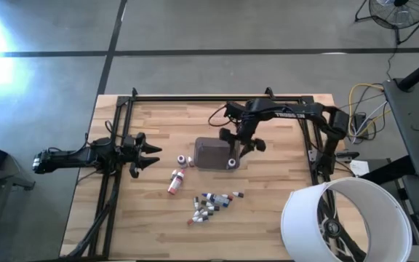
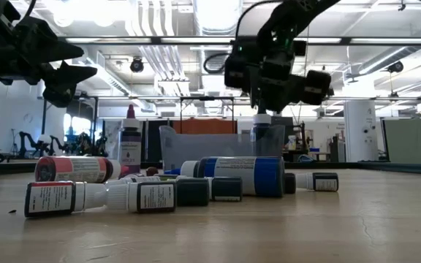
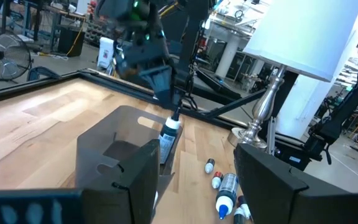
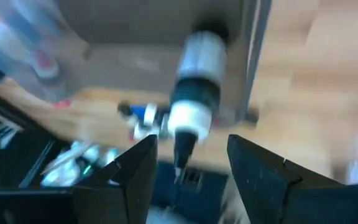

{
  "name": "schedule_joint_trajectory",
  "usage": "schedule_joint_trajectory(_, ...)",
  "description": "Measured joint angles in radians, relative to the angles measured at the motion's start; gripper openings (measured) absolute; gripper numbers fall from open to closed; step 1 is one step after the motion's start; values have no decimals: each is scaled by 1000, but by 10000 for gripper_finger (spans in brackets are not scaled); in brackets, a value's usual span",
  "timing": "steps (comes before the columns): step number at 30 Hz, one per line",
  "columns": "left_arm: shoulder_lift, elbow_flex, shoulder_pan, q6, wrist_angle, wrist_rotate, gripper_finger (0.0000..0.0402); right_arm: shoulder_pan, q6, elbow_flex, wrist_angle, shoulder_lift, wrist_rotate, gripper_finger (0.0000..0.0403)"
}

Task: Pick & Place food coloring
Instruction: Put the large violet food coloring bottle in the black bin

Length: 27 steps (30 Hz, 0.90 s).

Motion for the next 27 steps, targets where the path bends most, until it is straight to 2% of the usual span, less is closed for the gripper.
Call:
schedule_joint_trajectory(4,0,0,0,0,0,0,184,28,-363,49,41,-45,186,191)
schedule_joint_trajectory(6,0,0,0,0,0,0,184,70,-444,78,44,-63,233,191)
schedule_joint_trajectory(11,0,0,0,0,0,0,183,168,-509,107,199,-62,263,191)
schedule_joint_trajectory(13,0,-1,0,39,5,-4,183,193,-547,107,290,-63,332,191)
schedule_joint_trajectory(14,0,-1,1,111,15,-17,183,207,-568,107,316,-63,381,191)
schedule_joint_trajectory(18,0,-1,1,312,74,-40,184,253,-635,124,328,-62,577,191)
schedule_joint_trajectory(22,0,-1,1,290,69,-41,183,280,-676,138,315,-65,693,191)
schedule_joint_trajectory(27,0,-1,1,211,93,-41,184,291,-678,138,302,-67,701,191)
